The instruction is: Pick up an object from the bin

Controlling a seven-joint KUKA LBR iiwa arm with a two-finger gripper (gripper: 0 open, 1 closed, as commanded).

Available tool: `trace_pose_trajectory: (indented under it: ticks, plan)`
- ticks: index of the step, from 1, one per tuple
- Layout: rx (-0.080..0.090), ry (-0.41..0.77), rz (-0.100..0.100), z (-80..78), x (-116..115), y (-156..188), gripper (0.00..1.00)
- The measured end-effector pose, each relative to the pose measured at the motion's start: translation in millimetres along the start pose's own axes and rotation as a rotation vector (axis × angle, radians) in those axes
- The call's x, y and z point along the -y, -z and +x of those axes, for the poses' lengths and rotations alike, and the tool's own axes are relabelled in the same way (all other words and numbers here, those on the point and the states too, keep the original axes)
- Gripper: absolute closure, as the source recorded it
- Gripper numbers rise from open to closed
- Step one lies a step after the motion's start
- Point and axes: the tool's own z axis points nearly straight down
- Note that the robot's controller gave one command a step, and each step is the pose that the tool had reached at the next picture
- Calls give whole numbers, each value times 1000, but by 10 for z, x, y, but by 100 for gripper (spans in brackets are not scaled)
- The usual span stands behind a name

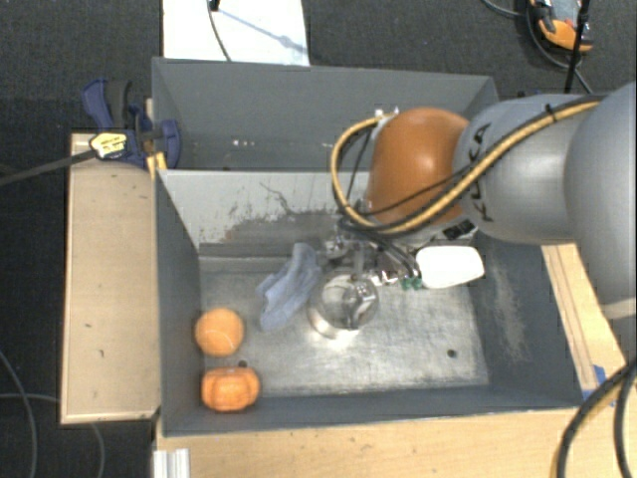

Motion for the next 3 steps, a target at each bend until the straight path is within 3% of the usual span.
trace_pose_trajectory:
  ticks: [3]
  plan:
    - [0,-5,0,0,2,0,100]
